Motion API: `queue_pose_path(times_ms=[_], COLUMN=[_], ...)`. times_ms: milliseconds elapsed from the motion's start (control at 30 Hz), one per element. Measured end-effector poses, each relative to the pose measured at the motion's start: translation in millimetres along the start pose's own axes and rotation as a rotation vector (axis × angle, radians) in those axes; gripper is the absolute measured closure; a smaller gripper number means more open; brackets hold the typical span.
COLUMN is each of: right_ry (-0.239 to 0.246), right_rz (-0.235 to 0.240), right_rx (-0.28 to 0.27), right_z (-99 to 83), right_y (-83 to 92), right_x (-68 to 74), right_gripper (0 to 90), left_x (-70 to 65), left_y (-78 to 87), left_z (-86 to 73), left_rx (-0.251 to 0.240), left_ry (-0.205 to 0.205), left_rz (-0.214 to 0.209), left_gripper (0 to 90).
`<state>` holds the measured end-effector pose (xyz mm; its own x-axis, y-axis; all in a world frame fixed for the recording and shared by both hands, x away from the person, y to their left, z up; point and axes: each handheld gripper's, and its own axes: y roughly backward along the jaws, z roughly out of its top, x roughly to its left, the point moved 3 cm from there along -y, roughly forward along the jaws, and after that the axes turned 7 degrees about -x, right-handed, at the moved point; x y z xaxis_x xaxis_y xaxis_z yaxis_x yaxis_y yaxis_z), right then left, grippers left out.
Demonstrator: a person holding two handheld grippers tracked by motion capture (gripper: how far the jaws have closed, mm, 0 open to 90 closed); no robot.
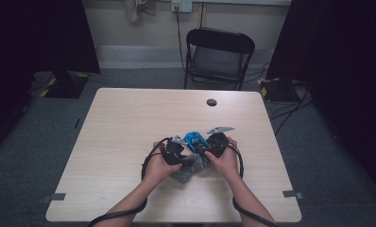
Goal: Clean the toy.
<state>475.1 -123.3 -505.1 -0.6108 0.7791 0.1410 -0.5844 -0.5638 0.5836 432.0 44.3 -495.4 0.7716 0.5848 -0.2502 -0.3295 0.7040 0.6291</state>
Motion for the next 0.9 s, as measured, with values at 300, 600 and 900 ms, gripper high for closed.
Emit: queue_pose_path(times_ms=[300,600,900], right_ry=[-0.001,-0.002,-0.002], right_rz=[0.0,0.0,0.002], right_rx=[-0.002,-0.003,-0.005], right_z=[-0.1,-0.7,-0.9], right_y=[0.0,0.4,0.4], right_x=[0.0,0.0,-0.2], right_gripper=[33.0,33.0,33.0], left_x=[6.7,23.4,47.6], left_y=[0.5,5.7,8.0], left_z=[1.1,3.1,11.8], left_rx=[-0.006,-0.014,-0.005], left_ry=[0.014,0.043,0.079], left_rz=[0.015,0.064,0.117], left_gripper=[73.0,73.0,72.9])
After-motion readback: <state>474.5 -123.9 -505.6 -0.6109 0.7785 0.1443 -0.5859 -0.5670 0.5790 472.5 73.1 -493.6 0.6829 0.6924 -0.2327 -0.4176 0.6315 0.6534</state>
